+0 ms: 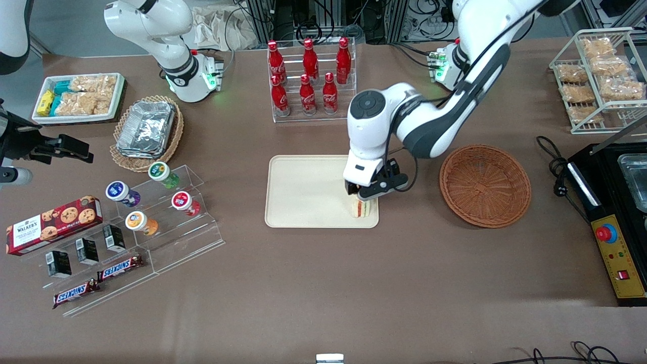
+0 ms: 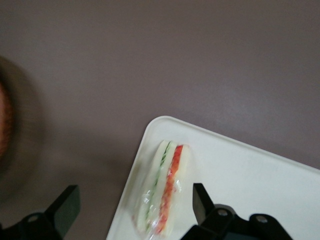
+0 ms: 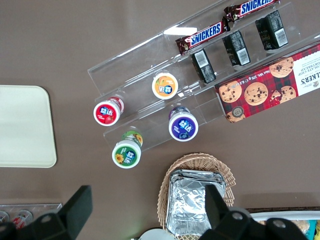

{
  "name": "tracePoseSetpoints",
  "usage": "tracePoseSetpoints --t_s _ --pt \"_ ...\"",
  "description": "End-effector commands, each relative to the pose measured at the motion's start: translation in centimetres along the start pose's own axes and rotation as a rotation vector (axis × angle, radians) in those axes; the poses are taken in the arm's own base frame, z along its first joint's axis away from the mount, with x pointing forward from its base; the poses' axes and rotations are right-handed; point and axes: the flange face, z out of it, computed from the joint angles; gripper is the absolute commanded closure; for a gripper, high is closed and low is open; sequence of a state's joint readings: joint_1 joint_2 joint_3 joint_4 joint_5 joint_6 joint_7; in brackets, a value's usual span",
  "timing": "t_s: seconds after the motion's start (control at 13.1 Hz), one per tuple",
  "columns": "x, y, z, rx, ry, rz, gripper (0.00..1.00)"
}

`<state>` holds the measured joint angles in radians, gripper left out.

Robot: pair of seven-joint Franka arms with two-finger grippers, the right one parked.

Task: Place sandwich from basket to tray

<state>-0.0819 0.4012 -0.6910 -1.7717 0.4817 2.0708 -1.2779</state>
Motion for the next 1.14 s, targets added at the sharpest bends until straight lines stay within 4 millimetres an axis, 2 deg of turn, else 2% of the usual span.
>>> tracePoseSetpoints --t_s 0.0,0.15,0.3,0.46,0.68,0.84,0.99,1.07 --pt "3.1 -5.4 -7.1 -0.016 -0.021 0.030 0.00" --pt "6.7 -10.7 -10.9 -0.040 -0.049 0.064 0.00" --pt "9.0 -16.0 -13.5 -0.038 -0.090 0.159 0.00" --pt "11.9 -22.1 -15.3 -0.052 -0.102 0.215 0.00" --pt "15.3 -31.2 -16.2 -0.051 -0.140 0.379 0.00" --pt "16.9 -33.9 -18.1 -0.050 -0.147 0.403 0.00" --pt "18.4 -34.7 -19.5 -0.044 -0.127 0.384 0.00" --pt "18.7 -35.0 -19.6 -0.050 -0.131 0.377 0.00"
